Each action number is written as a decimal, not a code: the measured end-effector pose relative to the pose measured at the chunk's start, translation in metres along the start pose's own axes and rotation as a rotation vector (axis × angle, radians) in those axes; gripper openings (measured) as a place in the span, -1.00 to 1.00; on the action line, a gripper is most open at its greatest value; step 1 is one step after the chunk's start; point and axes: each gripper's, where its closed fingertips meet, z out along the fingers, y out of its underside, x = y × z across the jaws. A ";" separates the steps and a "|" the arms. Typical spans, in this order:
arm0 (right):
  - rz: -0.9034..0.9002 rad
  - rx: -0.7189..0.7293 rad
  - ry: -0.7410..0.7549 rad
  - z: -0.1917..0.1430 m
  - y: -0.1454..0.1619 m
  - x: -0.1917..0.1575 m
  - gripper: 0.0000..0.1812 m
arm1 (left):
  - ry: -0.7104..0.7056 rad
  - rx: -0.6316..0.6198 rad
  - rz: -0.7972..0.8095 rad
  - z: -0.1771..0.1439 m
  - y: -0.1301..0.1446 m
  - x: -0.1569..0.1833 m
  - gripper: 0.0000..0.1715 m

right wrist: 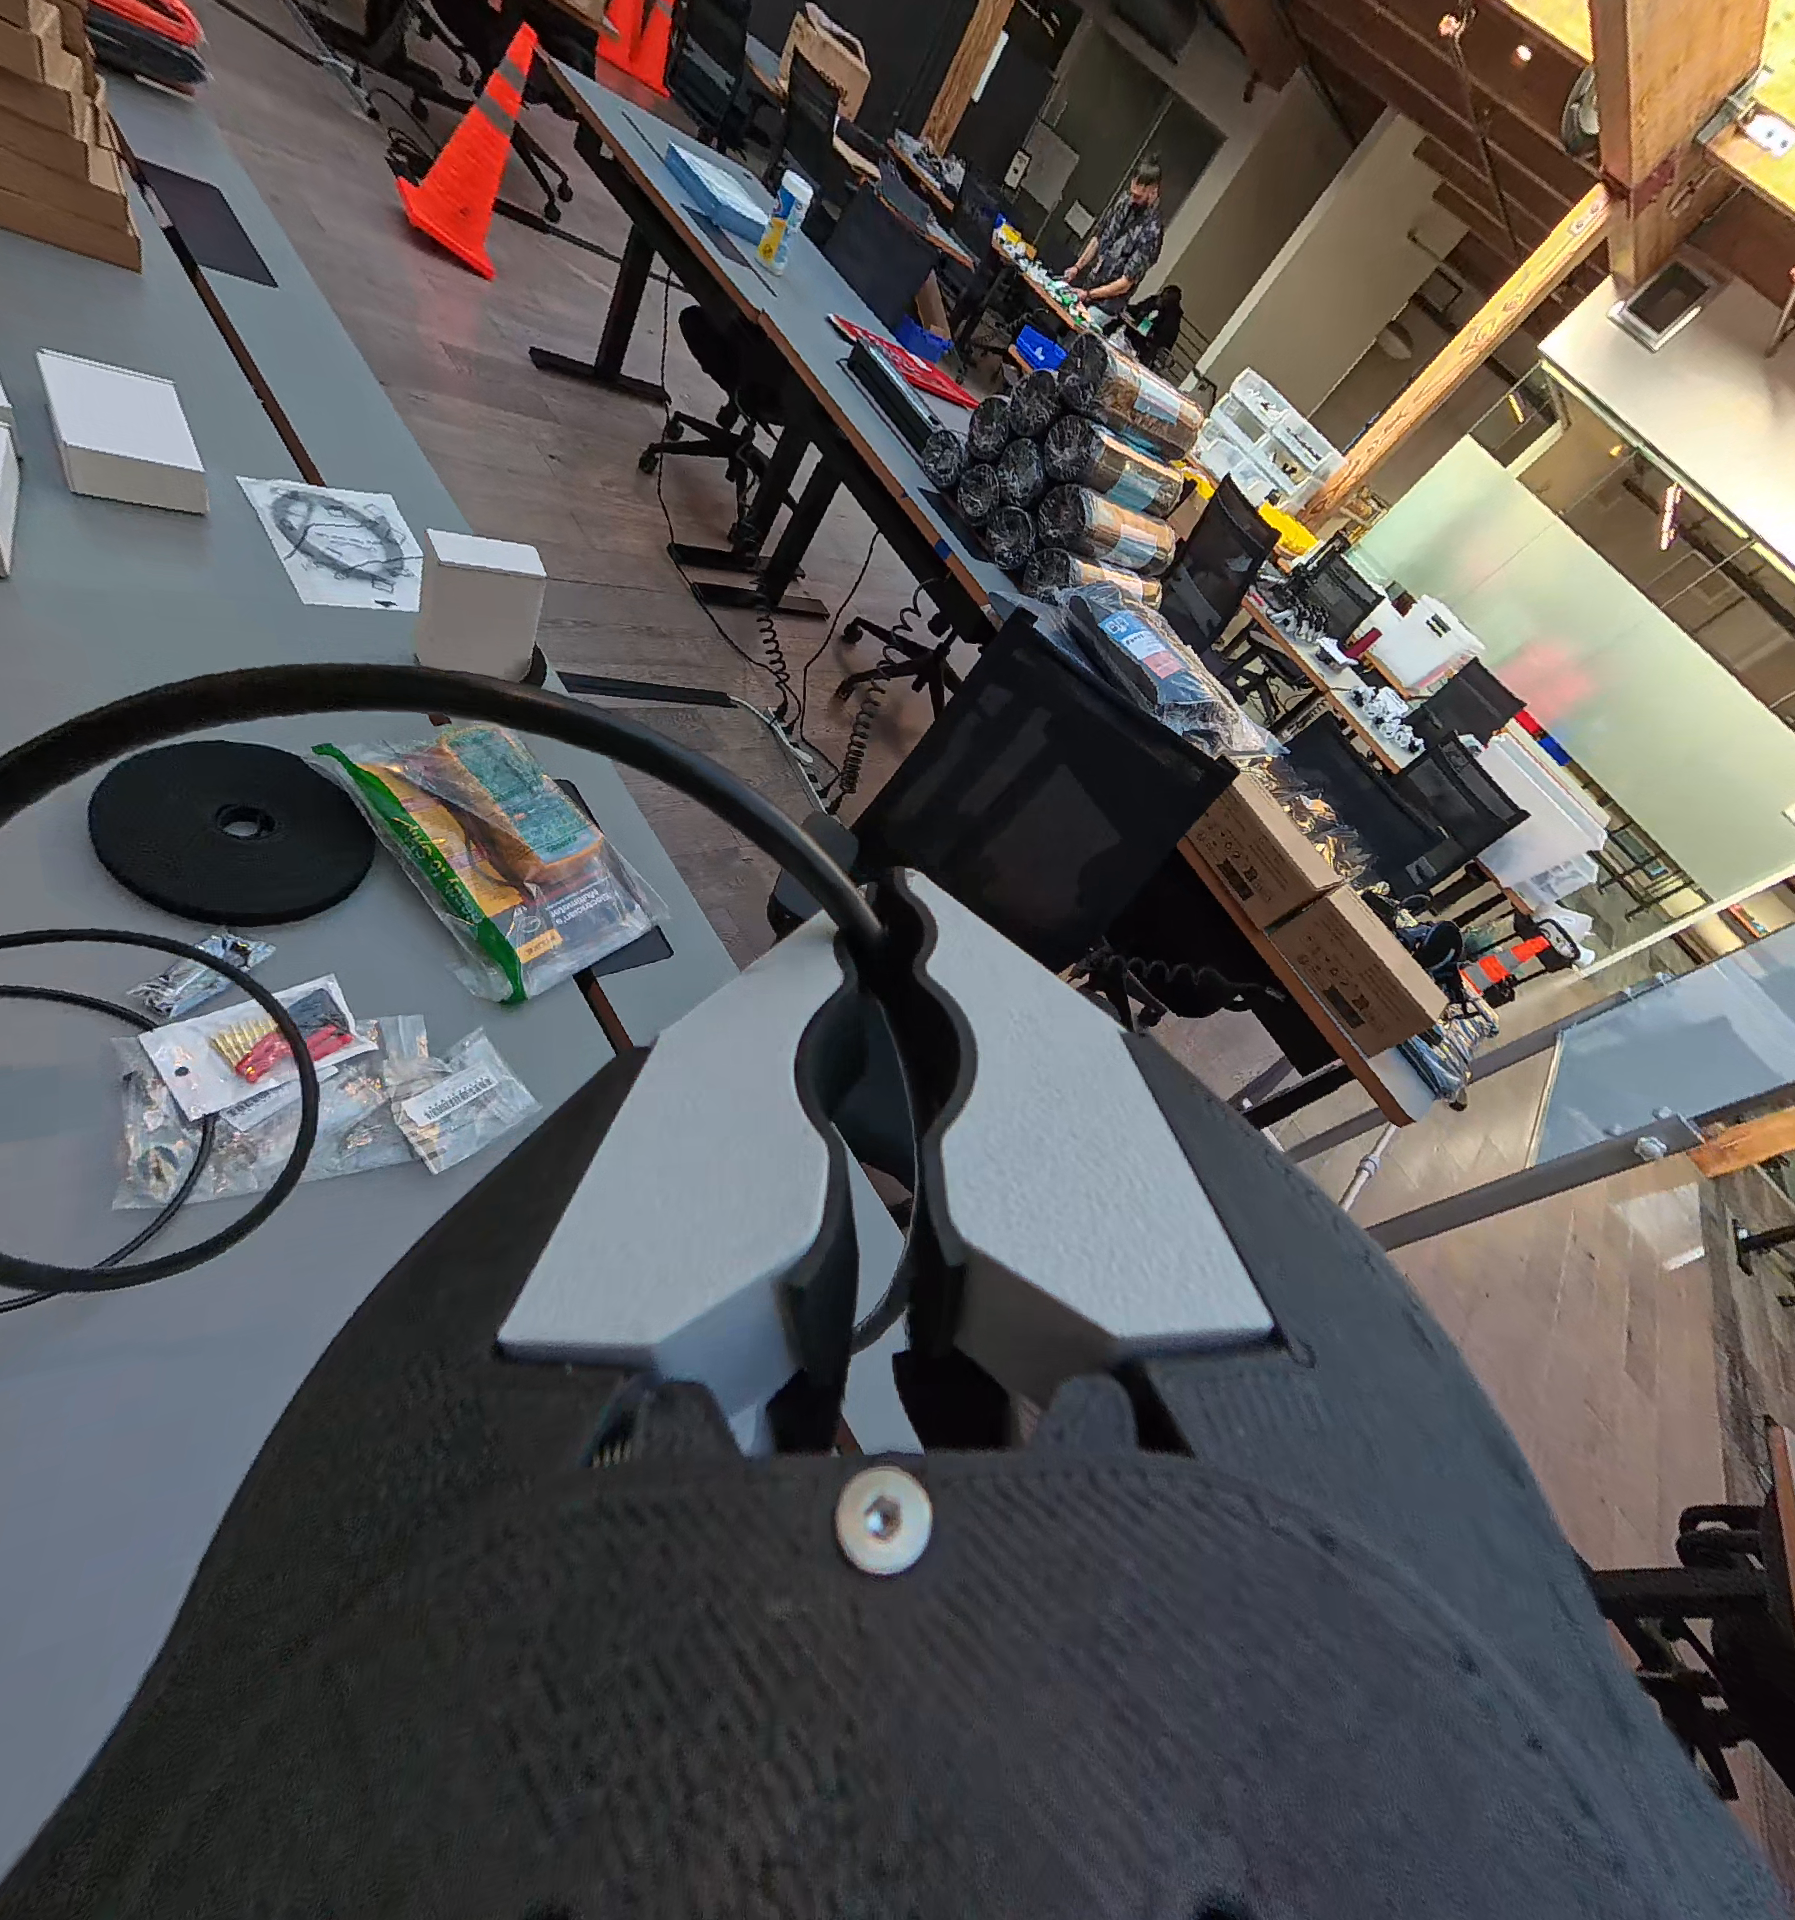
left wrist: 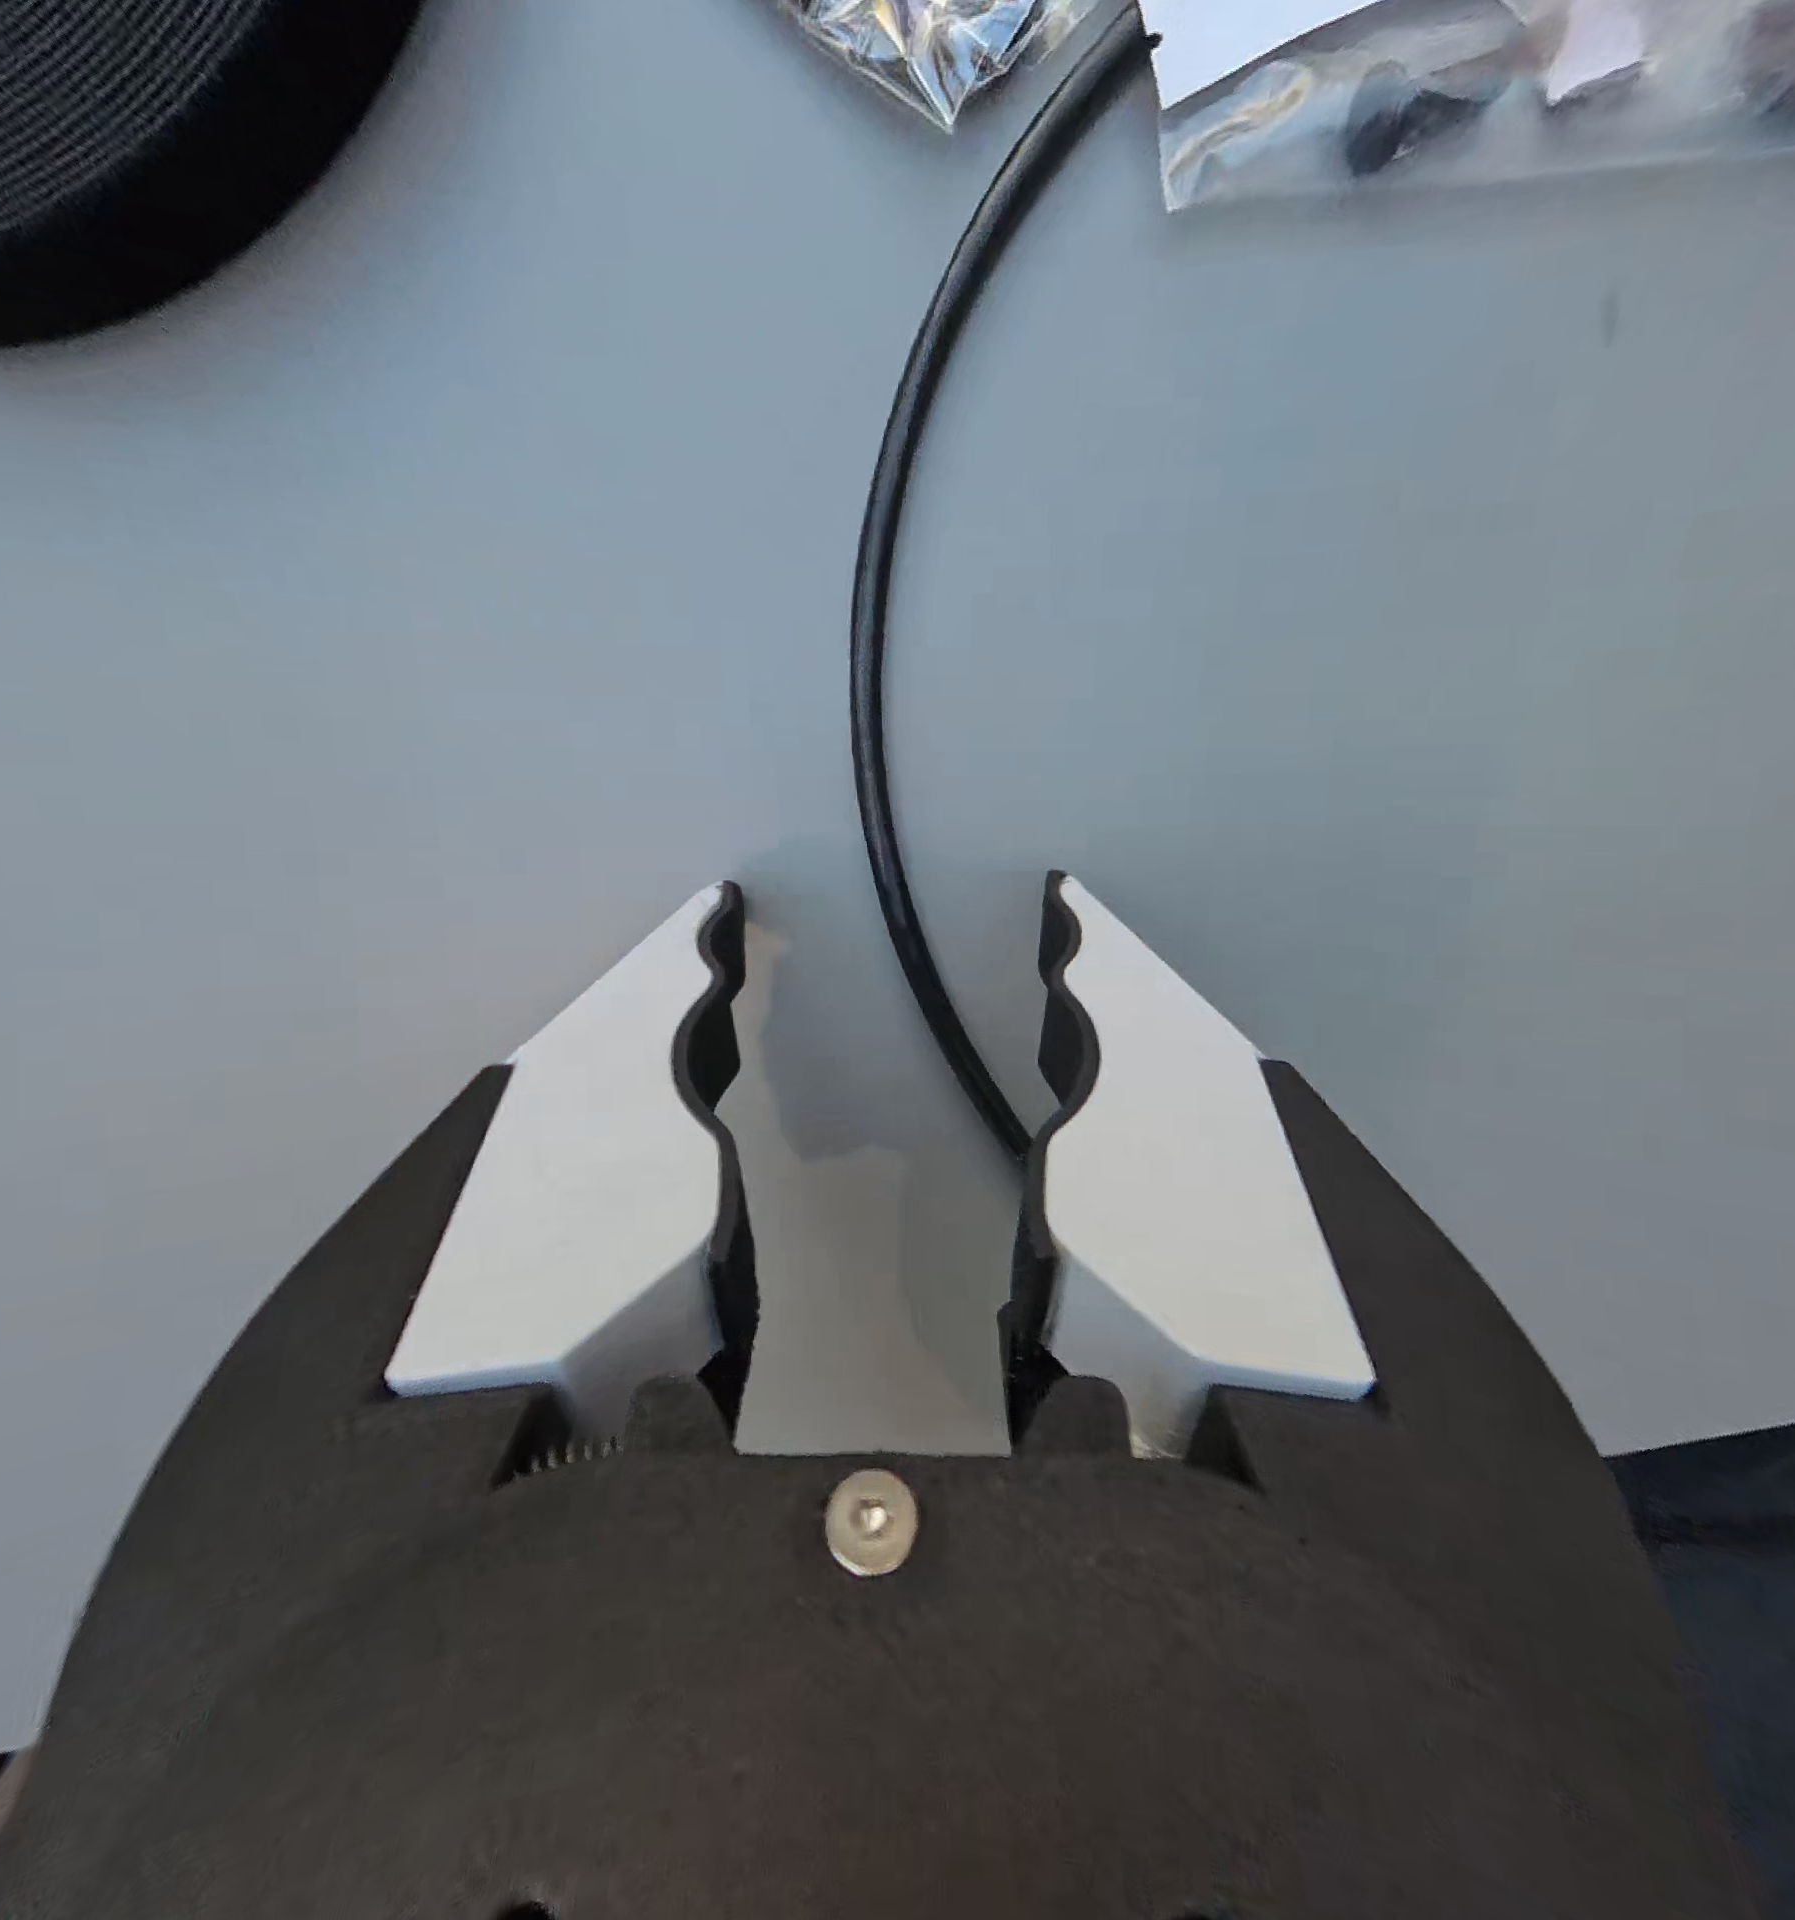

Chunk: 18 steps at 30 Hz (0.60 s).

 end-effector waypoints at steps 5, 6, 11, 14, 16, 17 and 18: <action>0.013 -0.024 0.045 -0.030 0.019 0.003 -1.00 | -0.009 -0.075 0.038 -0.003 0.007 0.001 -0.95; 0.022 -0.027 0.056 -0.036 0.024 0.004 -1.00 | -0.007 -0.090 0.047 -0.003 0.009 0.002 -0.95; 0.097 -0.041 0.120 -0.070 0.060 0.012 -1.00 | 0.039 -0.165 0.018 -0.014 0.023 -0.009 -0.96; 0.155 -0.049 0.163 -0.094 0.085 0.019 -1.00 | 0.037 -0.104 0.006 -0.038 0.017 -0.023 -0.96; 0.192 -0.063 0.191 -0.110 0.106 0.023 -1.00 | -0.005 -0.047 0.044 -0.063 0.006 -0.036 -0.96; 0.210 -0.080 0.206 -0.117 0.120 0.024 -1.00 | -0.024 -0.015 0.066 -0.077 -0.001 -0.042 -0.96; 0.228 -0.101 0.219 -0.123 0.135 0.025 -1.00 | -0.041 0.015 0.085 -0.092 -0.009 -0.047 -0.96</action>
